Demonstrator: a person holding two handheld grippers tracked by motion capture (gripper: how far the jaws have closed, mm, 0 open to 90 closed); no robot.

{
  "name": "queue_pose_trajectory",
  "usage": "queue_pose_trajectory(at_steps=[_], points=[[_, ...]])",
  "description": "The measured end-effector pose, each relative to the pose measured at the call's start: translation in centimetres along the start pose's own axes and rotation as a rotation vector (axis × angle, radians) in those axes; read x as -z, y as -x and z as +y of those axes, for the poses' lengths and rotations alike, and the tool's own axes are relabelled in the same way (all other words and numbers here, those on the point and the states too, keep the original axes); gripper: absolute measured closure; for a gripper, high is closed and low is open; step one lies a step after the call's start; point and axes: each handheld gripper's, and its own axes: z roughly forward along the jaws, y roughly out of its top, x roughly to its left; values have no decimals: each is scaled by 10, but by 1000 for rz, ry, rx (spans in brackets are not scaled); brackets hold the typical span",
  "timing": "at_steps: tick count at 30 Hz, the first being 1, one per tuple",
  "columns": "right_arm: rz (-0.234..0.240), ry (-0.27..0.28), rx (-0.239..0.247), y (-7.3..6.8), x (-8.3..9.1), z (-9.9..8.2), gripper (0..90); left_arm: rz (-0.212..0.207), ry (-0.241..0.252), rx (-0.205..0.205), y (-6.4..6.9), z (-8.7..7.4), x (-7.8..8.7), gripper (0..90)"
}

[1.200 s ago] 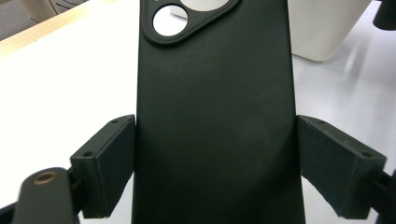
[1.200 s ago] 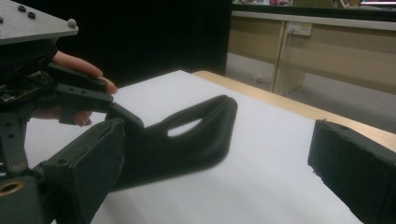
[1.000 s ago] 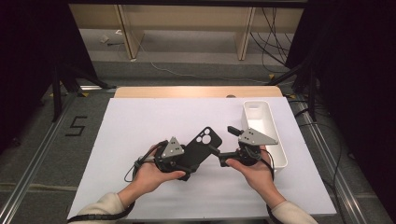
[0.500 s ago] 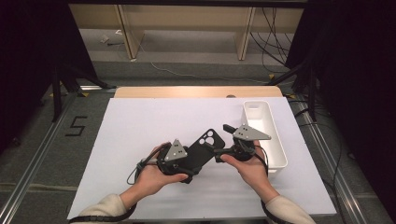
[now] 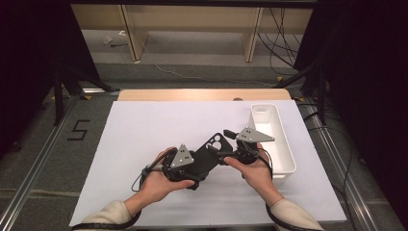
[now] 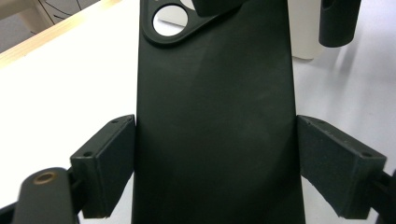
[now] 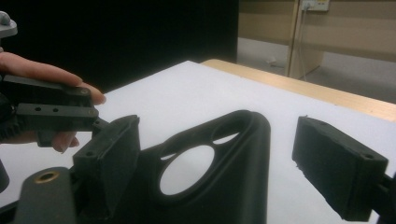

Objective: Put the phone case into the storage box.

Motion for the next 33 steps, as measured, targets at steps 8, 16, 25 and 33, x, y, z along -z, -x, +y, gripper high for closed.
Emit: queue_pose_trajectory(at_steps=[8,16,25,33], points=[[30,-5,-29,1,-3,0,244,0,2,-4,1,0,0,151],[51,-2,-46,2,-5,2,361,3,11,-6,0,0,0,151],[48,1,-115,8,-1,3,503,4,13,-11,1,1,1,151],[48,6,-138,9,0,4,576,2,7,-13,1,0,0,150]])
